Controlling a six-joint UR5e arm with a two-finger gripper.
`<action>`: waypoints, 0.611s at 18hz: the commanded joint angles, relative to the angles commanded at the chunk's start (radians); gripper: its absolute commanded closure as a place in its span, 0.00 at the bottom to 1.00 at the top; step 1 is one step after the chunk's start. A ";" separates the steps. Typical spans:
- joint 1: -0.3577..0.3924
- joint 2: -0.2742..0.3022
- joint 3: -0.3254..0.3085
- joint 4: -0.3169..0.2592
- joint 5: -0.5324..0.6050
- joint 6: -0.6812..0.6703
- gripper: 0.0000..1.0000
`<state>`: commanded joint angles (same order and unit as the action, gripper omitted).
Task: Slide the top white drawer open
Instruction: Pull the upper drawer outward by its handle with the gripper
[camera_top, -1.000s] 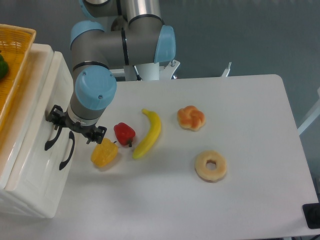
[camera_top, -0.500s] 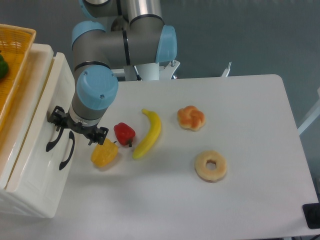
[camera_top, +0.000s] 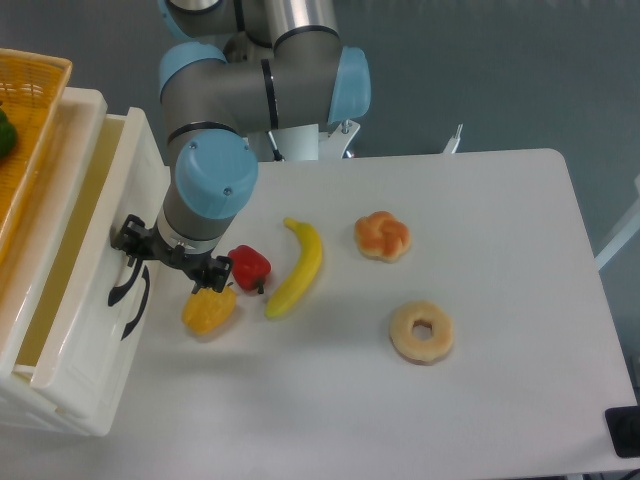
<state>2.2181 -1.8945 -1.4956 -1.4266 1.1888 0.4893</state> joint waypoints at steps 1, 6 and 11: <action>0.005 0.000 0.000 0.000 0.000 0.000 0.00; 0.017 0.002 0.000 -0.001 0.041 0.006 0.00; 0.025 0.000 0.000 0.000 0.044 0.006 0.00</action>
<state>2.2426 -1.8945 -1.4956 -1.4266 1.2333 0.4955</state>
